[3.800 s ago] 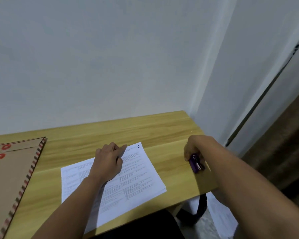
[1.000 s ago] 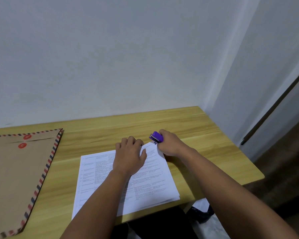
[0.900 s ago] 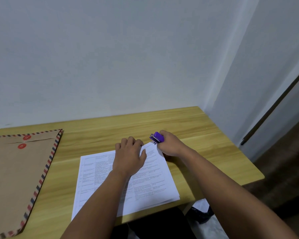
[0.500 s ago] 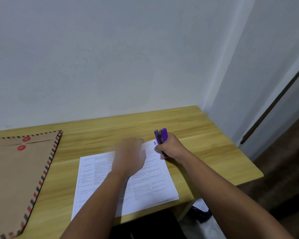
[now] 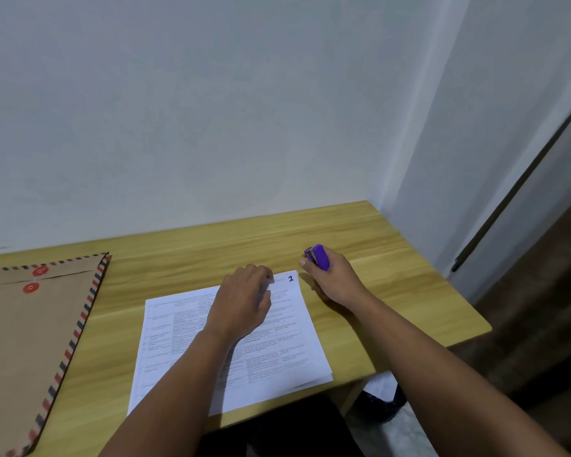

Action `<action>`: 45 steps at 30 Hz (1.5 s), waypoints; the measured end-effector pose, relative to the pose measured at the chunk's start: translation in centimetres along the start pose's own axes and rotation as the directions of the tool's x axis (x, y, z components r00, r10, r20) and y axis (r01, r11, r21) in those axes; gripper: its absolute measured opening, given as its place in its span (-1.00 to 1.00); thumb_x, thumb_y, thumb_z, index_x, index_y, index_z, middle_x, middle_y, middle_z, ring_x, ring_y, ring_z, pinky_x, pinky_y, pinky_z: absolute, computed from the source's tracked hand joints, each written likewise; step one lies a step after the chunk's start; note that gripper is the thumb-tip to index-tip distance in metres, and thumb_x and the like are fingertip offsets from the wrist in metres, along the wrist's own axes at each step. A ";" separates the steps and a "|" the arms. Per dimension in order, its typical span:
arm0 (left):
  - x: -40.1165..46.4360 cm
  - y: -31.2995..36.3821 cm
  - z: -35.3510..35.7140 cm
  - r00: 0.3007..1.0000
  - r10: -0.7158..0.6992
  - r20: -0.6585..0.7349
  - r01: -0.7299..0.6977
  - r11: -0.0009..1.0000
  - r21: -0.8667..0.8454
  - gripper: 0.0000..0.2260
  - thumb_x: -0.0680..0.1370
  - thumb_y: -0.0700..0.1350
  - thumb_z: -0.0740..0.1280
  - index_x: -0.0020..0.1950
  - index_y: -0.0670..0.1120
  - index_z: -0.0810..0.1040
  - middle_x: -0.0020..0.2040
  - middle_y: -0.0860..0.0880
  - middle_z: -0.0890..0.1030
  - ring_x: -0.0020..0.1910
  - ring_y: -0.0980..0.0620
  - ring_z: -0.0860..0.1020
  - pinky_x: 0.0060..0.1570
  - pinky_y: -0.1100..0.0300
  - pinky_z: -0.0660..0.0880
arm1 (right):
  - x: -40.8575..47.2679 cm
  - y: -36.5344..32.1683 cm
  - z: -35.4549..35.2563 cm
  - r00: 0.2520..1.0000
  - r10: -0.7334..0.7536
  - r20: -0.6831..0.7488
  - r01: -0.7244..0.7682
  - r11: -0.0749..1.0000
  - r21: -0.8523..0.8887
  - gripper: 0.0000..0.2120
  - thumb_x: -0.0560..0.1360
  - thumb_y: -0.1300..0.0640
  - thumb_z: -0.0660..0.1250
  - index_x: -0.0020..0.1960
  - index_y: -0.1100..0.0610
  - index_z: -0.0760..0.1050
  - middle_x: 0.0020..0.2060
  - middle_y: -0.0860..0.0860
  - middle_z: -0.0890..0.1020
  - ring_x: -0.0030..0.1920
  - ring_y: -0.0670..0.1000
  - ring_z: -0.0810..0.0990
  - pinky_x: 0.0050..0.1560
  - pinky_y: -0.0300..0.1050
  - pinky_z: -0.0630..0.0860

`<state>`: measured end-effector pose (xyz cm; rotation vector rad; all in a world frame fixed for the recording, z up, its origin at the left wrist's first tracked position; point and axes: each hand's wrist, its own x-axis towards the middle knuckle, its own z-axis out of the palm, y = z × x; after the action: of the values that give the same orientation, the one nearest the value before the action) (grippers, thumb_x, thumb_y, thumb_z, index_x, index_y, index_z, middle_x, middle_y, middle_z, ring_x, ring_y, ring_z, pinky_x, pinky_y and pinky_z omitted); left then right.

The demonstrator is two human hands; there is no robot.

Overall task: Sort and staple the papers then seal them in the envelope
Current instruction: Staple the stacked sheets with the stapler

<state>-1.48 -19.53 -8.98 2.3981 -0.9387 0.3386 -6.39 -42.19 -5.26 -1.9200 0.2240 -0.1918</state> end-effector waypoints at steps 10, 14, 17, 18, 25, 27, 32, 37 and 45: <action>-0.1 0.0 0.2 0.994 0.055 -0.090 -0.046 0.994 0.094 -0.88 0.46 -0.14 0.41 -0.07 0.02 0.52 -0.16 0.14 0.46 -0.19 0.04 0.44 -0.18 0.09 0.34 | -1.1 0.6 -2.3 0.968 -0.136 0.213 0.228 0.833 -0.505 -0.57 0.51 -0.45 0.28 0.13 -0.15 0.56 -0.12 -0.17 0.68 -0.13 -0.12 0.63 -0.11 -0.02 0.57; -0.1 0.1 0.3 0.992 0.060 -0.107 -0.051 0.995 0.090 -0.90 0.45 -0.14 0.40 -0.10 0.01 0.52 -0.17 0.13 0.46 -0.20 0.03 0.43 -0.18 0.06 0.36 | -1.1 1.3 -2.2 0.967 -0.149 0.206 0.228 0.865 -0.448 -0.58 0.46 -0.40 0.42 0.14 -0.13 0.60 -0.08 -0.17 0.71 -0.10 -0.13 0.65 -0.08 0.01 0.61; -0.1 0.1 0.3 0.991 0.069 -0.111 -0.060 0.995 0.084 -0.91 0.46 -0.15 0.39 -0.10 0.00 0.52 -0.17 0.12 0.46 -0.20 0.03 0.44 -0.18 0.06 0.37 | -0.9 1.6 -2.1 0.964 -0.145 0.223 0.223 0.897 -0.382 -0.59 0.44 -0.37 0.48 0.13 -0.12 0.63 -0.08 -0.19 0.72 -0.09 -0.12 0.67 -0.05 0.05 0.63; -0.1 0.0 0.3 0.991 0.070 -0.110 -0.061 0.995 0.082 -0.91 0.46 -0.14 0.39 -0.09 0.00 0.53 -0.16 0.12 0.46 -0.20 0.03 0.44 -0.18 0.06 0.36 | -0.8 1.7 -2.1 0.962 -0.144 0.233 0.222 0.908 -0.355 -0.58 0.44 -0.36 0.49 0.14 -0.11 0.64 -0.07 -0.18 0.73 -0.08 -0.11 0.68 -0.02 0.06 0.64; 0.0 -0.1 0.4 0.993 0.059 -0.100 -0.053 0.996 0.069 -0.91 0.46 -0.14 0.38 -0.08 0.01 0.53 -0.15 0.12 0.47 -0.18 0.03 0.45 -0.16 0.07 0.36 | 0.4 1.4 -1.1 0.944 -0.150 0.293 0.214 0.956 -0.202 -0.66 0.46 -0.25 0.52 -0.04 0.02 0.69 -0.20 0.05 0.68 -0.22 -0.09 0.53 -0.11 -0.05 0.44; -0.1 -0.1 0.3 0.994 0.055 -0.093 -0.049 0.997 0.068 -0.90 0.47 -0.14 0.38 -0.07 0.01 0.52 -0.14 0.13 0.46 -0.17 0.04 0.45 -0.14 0.08 0.35 | 0.6 1.4 -0.7 0.939 -0.166 0.300 0.226 0.958 -0.177 -0.62 0.46 -0.26 0.51 -0.12 0.08 0.66 -0.25 0.16 0.59 -0.26 -0.05 0.44 -0.16 -0.05 0.36; -0.1 -0.1 0.2 0.996 0.039 -0.076 -0.035 0.998 0.047 -0.85 0.47 -0.12 0.38 0.01 0.03 0.50 -0.11 0.15 0.48 -0.12 0.06 0.47 -0.09 0.08 0.36 | 0.8 1.6 -0.3 0.942 -0.173 0.287 0.218 0.967 -0.132 -0.46 0.41 -0.41 0.46 -0.07 0.09 0.72 -0.19 0.22 0.65 -0.24 -0.02 0.48 -0.15 -0.05 0.39; -0.1 -0.1 0.3 0.997 0.042 -0.063 -0.039 0.998 0.048 -0.85 0.47 -0.10 0.38 0.01 0.02 0.50 -0.11 0.14 0.49 -0.12 0.04 0.49 -0.09 0.07 0.38 | 0.5 1.6 -0.2 0.954 -0.163 0.253 0.203 0.969 -0.141 -0.67 0.48 -0.28 0.46 -0.04 -0.03 0.75 -0.17 0.16 0.72 -0.22 -0.01 0.53 -0.12 -0.04 0.43; -0.2 -0.1 0.3 0.997 0.041 -0.062 -0.038 0.998 0.043 -0.85 0.48 -0.10 0.39 0.02 0.02 0.51 -0.10 0.15 0.49 -0.13 0.05 0.48 -0.09 0.09 0.37 | 0.4 1.5 -0.1 0.960 -0.146 0.240 0.182 0.973 -0.138 -0.63 0.44 -0.30 0.49 -0.05 0.00 0.74 -0.17 0.13 0.73 -0.21 0.04 0.59 -0.10 0.02 0.50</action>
<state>-1.53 -19.57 -9.36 2.3945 -0.9603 0.4500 -6.10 -42.88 -6.66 -2.1015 -0.0783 -0.0627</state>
